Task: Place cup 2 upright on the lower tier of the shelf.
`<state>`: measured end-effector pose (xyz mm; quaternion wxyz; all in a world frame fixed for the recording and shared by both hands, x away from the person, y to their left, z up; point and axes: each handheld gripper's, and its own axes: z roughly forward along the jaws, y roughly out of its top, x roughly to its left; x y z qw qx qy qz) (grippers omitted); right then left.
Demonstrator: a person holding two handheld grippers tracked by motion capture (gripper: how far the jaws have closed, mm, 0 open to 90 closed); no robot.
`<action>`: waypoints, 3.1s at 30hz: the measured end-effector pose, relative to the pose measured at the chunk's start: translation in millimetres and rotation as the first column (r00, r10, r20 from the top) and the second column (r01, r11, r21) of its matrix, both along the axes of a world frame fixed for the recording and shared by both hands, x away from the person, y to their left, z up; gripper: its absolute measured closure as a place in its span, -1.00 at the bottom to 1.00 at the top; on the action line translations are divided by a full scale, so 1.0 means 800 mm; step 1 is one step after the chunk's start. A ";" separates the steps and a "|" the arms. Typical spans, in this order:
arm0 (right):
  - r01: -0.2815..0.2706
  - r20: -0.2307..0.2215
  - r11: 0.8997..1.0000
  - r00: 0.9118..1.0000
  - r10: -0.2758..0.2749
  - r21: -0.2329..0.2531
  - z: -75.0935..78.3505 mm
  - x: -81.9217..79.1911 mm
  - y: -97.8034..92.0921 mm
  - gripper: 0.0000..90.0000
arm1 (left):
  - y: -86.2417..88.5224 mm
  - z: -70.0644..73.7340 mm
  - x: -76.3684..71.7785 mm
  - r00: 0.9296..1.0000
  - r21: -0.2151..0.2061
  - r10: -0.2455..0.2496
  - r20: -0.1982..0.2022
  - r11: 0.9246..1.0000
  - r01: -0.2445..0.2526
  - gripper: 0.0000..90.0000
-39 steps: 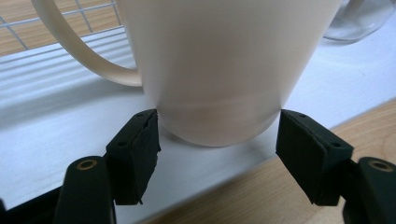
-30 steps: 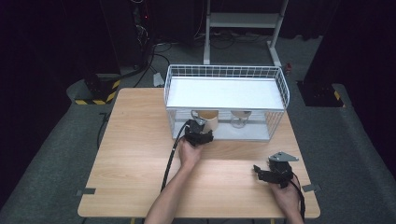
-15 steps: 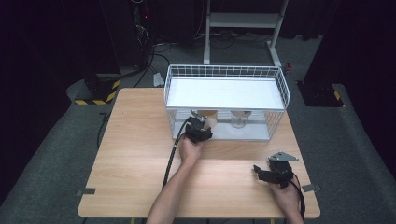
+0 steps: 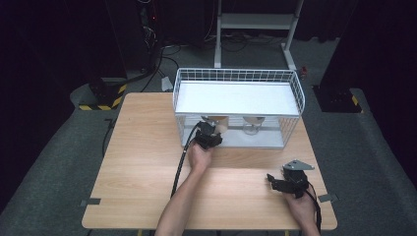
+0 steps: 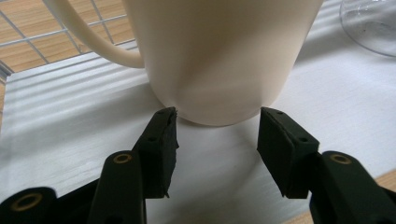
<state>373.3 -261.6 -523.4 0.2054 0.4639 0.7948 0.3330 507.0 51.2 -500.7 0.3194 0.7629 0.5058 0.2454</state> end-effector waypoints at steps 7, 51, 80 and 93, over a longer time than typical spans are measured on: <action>0.001 -0.001 1.000 1.000 -0.001 0.001 0.000 0.000 0.000 -0.44 | 0.004 0.004 -0.011 1.000 -0.069 -0.007 -0.001 0.998 0.007 -0.11; 0.003 -0.003 1.000 1.000 -0.003 0.004 0.000 0.000 0.000 -0.44 | 0.054 0.054 -0.087 0.993 -0.157 -0.079 0.086 0.983 0.092 -0.27; 0.005 -0.005 1.000 1.000 -0.005 0.004 0.000 0.000 0.000 -0.44 | 0.083 0.072 -0.132 0.989 -0.154 -0.099 0.112 0.981 0.115 -0.31; 0.003 -0.003 1.000 1.000 -0.003 0.003 0.000 0.000 0.000 -0.44 | 0.091 0.073 -0.147 0.989 -0.163 -0.095 0.113 0.980 0.113 -0.31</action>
